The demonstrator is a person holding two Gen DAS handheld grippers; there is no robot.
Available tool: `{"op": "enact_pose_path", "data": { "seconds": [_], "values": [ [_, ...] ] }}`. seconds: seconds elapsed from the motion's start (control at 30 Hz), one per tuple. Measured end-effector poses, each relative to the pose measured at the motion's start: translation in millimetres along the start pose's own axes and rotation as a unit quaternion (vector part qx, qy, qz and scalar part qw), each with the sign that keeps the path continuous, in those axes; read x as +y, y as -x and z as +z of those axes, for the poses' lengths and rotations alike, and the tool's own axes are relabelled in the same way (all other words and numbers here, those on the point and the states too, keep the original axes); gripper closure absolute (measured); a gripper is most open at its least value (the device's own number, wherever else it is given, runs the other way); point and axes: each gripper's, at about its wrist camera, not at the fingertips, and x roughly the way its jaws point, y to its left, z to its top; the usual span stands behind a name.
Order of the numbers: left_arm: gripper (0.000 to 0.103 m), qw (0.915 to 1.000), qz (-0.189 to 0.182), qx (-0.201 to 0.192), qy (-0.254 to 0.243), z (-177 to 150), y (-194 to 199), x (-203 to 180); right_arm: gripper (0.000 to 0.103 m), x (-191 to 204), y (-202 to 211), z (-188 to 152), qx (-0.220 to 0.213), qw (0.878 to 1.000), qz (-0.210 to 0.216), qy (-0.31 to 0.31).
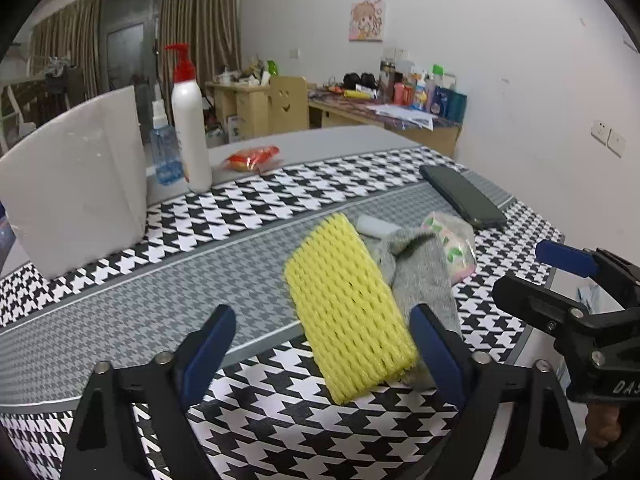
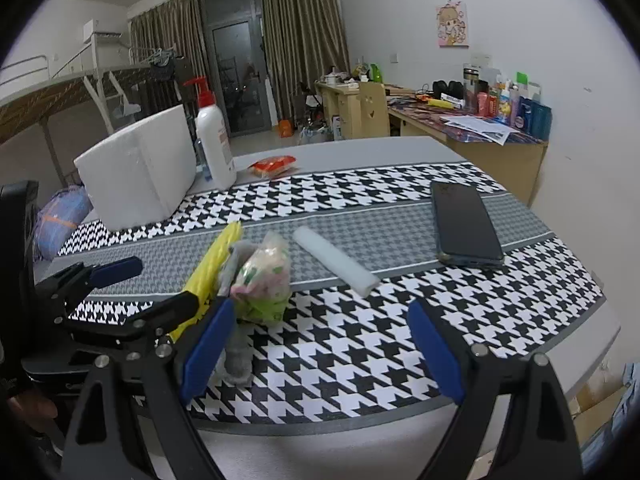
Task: Organize soft objects
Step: 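Close the left gripper on the yellow mesh sleeve while the right grips the grey cloth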
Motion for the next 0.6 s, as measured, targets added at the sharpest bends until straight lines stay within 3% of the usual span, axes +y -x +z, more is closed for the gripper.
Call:
{"op": "enact_pose_path", "data": {
  "seconds": [0.2,0.33,0.43,0.6],
  "values": [
    [0.042,0.9996,-0.017,0.021,-0.002,-2,-6,0,0.012,1,-2,-3,0.005,1.000,0.001,-0.005],
    [0.064,0.9993,-0.022,0.030,0.000,-3,-8,2,0.012,3,-5,-4,0.012,1.000,0.006,-0.004],
    [0.072,0.9991,-0.025,0.034,0.003,-5,-7,6,0.012,9,-7,-4,0.013,1.000,0.016,0.004],
    [0.072,0.9993,-0.012,0.033,0.012,-7,-3,14,0.012,19,-13,-7,0.028,0.999,0.036,0.009]
  ]
}}
